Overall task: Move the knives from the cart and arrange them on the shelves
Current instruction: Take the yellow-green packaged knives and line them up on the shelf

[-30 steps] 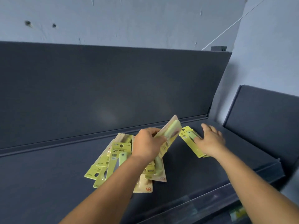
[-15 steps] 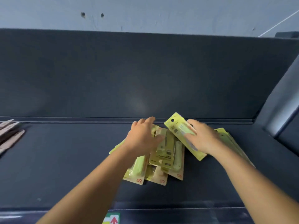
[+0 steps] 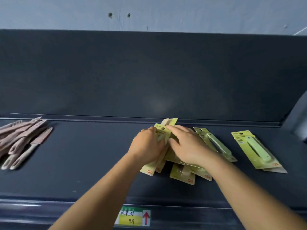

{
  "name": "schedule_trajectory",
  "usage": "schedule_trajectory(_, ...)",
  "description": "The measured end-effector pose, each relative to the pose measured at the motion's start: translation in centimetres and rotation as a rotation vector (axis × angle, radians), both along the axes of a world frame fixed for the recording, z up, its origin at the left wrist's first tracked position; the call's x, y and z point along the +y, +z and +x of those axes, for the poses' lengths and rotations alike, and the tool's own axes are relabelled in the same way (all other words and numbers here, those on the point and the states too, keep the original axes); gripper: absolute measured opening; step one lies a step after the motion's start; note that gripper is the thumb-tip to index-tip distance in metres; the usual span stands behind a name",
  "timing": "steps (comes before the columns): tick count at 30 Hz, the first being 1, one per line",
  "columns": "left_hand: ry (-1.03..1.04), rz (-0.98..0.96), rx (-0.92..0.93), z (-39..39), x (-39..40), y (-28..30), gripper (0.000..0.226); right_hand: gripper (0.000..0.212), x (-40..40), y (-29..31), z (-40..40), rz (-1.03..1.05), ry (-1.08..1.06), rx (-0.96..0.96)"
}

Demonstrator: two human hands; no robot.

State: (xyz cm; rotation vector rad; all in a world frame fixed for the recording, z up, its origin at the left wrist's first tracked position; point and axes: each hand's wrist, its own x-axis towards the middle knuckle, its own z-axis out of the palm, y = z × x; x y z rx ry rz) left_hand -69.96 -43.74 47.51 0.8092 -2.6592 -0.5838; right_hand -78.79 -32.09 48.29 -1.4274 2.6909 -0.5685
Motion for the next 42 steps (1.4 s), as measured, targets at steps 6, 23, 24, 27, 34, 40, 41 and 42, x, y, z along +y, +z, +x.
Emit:
schedule_trajectory(6,0.082,0.277,0.039,2.4,-5.2,0.7,0.038,0.058,-3.6,1.0,1.0,0.130,-0.099,-0.034)
schedule_trajectory(23,-0.099,-0.087,-0.309,5.8,-14.6,-3.3,0.053,0.054,-13.9,-0.6,2.9,0.288,0.048,-0.076)
schedule_trajectory(24,-0.086,-0.080,-0.307,6.3,-14.8,-3.4,0.056,0.060,-14.2,-0.6,3.2,0.317,0.050,-0.054)
schedule_trajectory(27,-0.013,-0.082,-0.272,7.5,-15.3,-3.2,0.061,0.059,-15.0,-0.9,2.7,0.336,0.054,0.092)
schedule_trajectory(34,-0.048,-0.122,-0.215,8.9,-15.9,-3.6,0.048,0.027,-16.5,-1.2,0.8,0.222,-0.044,0.066)
schedule_trajectory(40,0.068,-0.165,-0.259,9.3,-16.1,-3.5,0.055,0.030,-19.5,-2.9,3.0,0.116,-0.243,0.106)
schedule_trajectory(41,0.068,-0.159,-0.258,9.4,-16.1,-3.5,0.057,0.032,-20.0,-2.9,3.7,0.102,-0.270,0.080)
schedule_trajectory(42,0.057,-0.147,-0.253,9.5,-16.2,-3.4,0.059,0.035,-20.3,-2.8,4.3,0.094,-0.290,0.047)
